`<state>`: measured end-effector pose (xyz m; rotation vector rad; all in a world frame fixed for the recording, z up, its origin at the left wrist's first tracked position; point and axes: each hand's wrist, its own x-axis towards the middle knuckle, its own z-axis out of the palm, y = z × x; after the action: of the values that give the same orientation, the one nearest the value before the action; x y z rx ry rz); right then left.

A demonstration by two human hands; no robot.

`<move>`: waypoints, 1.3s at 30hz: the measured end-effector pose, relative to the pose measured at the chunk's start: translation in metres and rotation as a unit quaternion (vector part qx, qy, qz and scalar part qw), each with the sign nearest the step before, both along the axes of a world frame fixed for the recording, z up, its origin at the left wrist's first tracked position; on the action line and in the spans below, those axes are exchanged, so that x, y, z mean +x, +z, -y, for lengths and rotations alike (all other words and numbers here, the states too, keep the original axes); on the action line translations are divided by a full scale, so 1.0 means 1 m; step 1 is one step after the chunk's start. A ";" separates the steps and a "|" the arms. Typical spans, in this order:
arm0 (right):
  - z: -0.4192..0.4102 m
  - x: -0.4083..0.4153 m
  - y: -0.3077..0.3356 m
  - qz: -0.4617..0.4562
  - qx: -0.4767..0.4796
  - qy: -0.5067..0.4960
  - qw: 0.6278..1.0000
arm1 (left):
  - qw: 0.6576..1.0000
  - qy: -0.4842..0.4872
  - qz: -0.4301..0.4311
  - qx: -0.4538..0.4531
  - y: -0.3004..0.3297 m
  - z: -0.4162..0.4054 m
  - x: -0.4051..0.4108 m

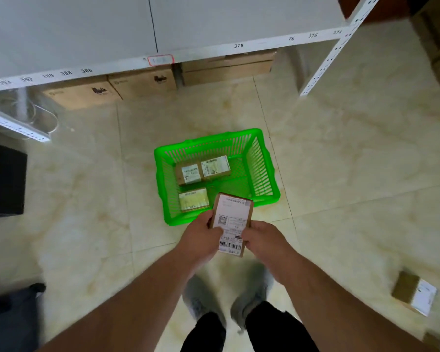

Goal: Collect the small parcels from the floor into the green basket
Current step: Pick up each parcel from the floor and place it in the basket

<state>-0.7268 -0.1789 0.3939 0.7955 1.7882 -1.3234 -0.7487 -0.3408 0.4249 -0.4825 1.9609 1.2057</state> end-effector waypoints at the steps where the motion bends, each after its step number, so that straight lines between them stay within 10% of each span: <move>1: 0.002 -0.006 -0.006 0.001 0.002 -0.008 1.000 | 1.000 -0.001 0.000 -0.004 -0.003 0.002 -0.010; 15: -0.010 -0.112 -0.115 0.095 -0.048 -0.229 0.968 | 0.977 -0.160 -0.040 -0.134 -0.131 -0.039 -0.136; 29: 0.016 -0.154 -0.278 0.136 -0.232 -0.484 0.833 | 0.879 -0.377 -0.081 -0.279 -0.303 -0.072 -0.181; 39: 0.037 -0.157 -0.359 0.182 -0.204 -0.542 0.795 | 0.908 -0.348 -0.034 -0.232 -0.398 -0.051 -0.181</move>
<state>-0.8834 -0.2155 0.0349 1.7879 0.5925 -1.9540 -0.9293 -0.2897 0.0268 0.0557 2.1994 0.3072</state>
